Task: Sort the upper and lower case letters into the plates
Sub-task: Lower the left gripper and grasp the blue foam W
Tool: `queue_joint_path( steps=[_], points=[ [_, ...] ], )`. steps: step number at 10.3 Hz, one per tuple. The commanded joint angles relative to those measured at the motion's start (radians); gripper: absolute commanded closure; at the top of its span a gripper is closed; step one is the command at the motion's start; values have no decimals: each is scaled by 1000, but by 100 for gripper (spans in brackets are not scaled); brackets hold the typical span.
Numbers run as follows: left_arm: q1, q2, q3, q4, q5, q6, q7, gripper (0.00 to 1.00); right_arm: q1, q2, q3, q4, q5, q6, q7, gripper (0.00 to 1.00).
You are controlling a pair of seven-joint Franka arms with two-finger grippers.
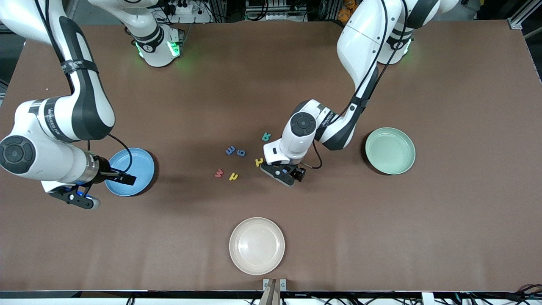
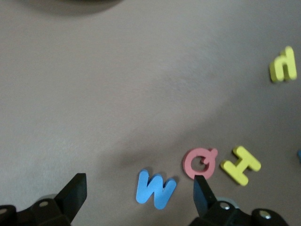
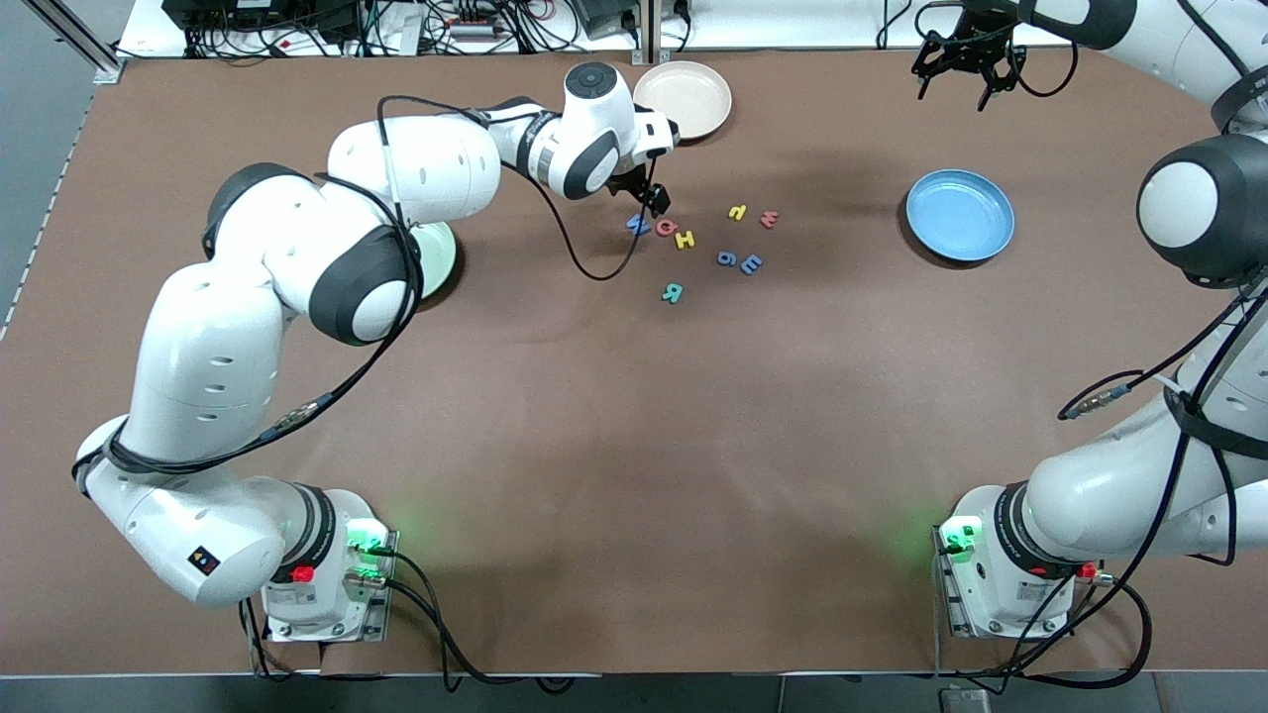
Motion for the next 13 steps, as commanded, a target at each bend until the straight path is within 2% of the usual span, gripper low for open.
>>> queue_joint_path(
  steps=[1,5,10,12,13],
  points=[
    [-17,18,12,6,-18,-3,170,0,5,14,3,17,5,0,56,0],
    [-39,72,15,11,-17,-3,206,0,11,14,3,17,4,0,64,0],
    [-42,70,17,14,-24,-4,211,2,11,14,2,17,-1,0,64,0],
    [-40,64,17,15,-24,-9,209,38,14,14,2,17,-4,0,64,0],
    [-40,63,17,15,-24,-9,209,50,14,14,2,17,-4,0,64,0]
  ],
)
